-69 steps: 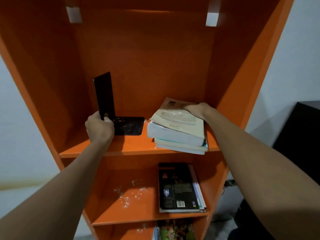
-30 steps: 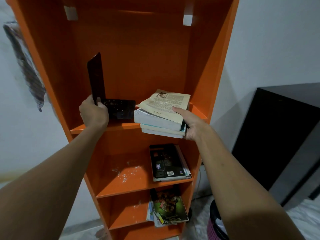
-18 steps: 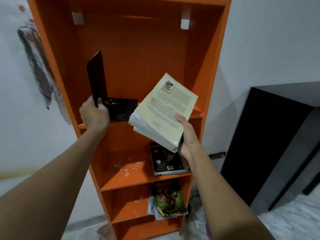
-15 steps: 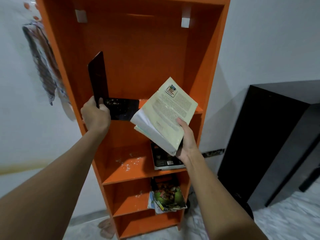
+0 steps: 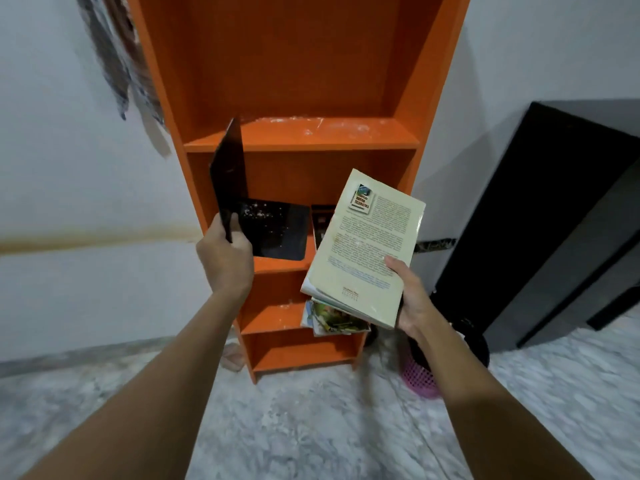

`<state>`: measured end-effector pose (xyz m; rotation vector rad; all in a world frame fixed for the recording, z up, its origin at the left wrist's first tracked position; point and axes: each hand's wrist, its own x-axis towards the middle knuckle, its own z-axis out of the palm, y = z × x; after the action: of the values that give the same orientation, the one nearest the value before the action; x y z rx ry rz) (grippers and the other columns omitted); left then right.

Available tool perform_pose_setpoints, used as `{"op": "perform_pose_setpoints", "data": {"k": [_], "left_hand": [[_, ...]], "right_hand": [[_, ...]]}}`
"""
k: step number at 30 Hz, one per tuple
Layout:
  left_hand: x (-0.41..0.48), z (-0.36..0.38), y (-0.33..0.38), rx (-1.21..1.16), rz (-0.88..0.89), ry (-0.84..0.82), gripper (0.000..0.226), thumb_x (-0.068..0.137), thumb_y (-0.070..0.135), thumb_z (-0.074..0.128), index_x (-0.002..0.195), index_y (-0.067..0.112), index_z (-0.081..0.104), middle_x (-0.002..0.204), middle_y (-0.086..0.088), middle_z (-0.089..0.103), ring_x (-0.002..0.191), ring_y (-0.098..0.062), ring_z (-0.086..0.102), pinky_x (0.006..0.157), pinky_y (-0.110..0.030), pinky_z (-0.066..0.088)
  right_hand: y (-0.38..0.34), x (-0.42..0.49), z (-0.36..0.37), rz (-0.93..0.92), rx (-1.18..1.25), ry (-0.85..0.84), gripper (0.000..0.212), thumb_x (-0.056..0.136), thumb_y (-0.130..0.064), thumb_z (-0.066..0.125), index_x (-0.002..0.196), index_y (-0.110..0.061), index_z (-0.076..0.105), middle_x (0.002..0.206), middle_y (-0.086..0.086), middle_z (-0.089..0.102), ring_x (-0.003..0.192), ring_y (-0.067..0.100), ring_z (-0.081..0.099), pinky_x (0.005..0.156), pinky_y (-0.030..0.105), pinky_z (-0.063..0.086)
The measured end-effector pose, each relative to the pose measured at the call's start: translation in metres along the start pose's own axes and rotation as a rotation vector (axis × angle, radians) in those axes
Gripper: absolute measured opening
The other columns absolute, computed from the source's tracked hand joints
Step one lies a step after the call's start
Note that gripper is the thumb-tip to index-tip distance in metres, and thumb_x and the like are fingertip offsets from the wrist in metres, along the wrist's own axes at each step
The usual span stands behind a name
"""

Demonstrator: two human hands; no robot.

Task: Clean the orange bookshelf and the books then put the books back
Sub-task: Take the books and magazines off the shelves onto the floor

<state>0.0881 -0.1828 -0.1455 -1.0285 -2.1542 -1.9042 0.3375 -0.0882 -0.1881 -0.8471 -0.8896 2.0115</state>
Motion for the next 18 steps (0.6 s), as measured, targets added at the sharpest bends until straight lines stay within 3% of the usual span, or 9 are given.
{"op": "perform_pose_setpoints", "data": {"k": [3, 7, 9, 14, 16, 18], "left_hand": [[-0.040, 0.011, -0.023, 0.034, -0.039, -0.020, 0.020, 0.103, 0.019, 0.045, 0.086, 0.015, 0.056, 0.067, 0.002, 0.054, 0.058, -0.004, 0.047, 0.048, -0.008, 0.033], [-0.090, 0.040, -0.084, 0.085, -0.072, -0.019, 0.021, 0.102, 0.022, 0.046, 0.085, 0.017, 0.056, 0.069, -0.007, 0.058, 0.059, -0.014, 0.050, 0.053, -0.020, 0.037], [-0.118, 0.063, -0.127, 0.103, -0.099, -0.018, 0.021, 0.102, 0.024, 0.046, 0.085, 0.017, 0.056, 0.066, -0.005, 0.056, 0.058, -0.015, 0.049, 0.056, -0.030, 0.039], [-0.187, 0.108, -0.247, 0.142, -0.160, -0.026, 0.020, 0.101, 0.030, 0.046, 0.094, 0.018, 0.061, 0.068, -0.001, 0.057, 0.066, -0.024, 0.057, 0.062, -0.036, 0.045], [-0.218, 0.120, -0.300, 0.154, -0.138, -0.060, 0.021, 0.101, 0.025, 0.047, 0.093, 0.012, 0.060, 0.062, -0.002, 0.053, 0.059, -0.022, 0.053, 0.057, -0.034, 0.042], [-0.248, 0.130, -0.350, 0.148, -0.135, -0.085, 0.021, 0.102, 0.023, 0.046, 0.096, 0.010, 0.061, 0.066, -0.003, 0.055, 0.065, -0.024, 0.056, 0.062, -0.031, 0.043]], "right_hand": [[0.018, -0.001, -0.034, 0.083, -0.046, 0.008, 0.047, 0.088, -0.027, 0.061, 0.133, -0.015, 0.054, 0.126, 0.013, 0.066, 0.117, 0.031, 0.062, 0.101, 0.050, 0.047], [0.059, 0.015, -0.090, 0.143, -0.093, 0.013, 0.048, 0.083, -0.025, 0.064, 0.129, -0.015, 0.057, 0.125, 0.013, 0.066, 0.114, 0.032, 0.064, 0.094, 0.049, 0.051], [0.095, 0.035, -0.127, 0.172, -0.090, 0.019, 0.050, 0.083, -0.024, 0.065, 0.132, -0.015, 0.056, 0.128, 0.013, 0.065, 0.116, 0.033, 0.062, 0.099, 0.052, 0.047], [0.204, 0.082, -0.210, 0.213, -0.107, 0.020, 0.054, 0.086, -0.023, 0.066, 0.138, -0.018, 0.052, 0.133, 0.011, 0.061, 0.121, 0.033, 0.059, 0.104, 0.054, 0.043], [0.256, 0.099, -0.245, 0.247, -0.070, 0.014, 0.056, 0.086, -0.022, 0.066, 0.140, -0.017, 0.050, 0.135, 0.013, 0.059, 0.123, 0.035, 0.057, 0.104, 0.055, 0.042], [0.304, 0.114, -0.278, 0.274, -0.038, -0.014, 0.058, 0.088, -0.020, 0.065, 0.143, -0.016, 0.046, 0.138, 0.015, 0.056, 0.126, 0.037, 0.054, 0.106, 0.058, 0.039]]}}
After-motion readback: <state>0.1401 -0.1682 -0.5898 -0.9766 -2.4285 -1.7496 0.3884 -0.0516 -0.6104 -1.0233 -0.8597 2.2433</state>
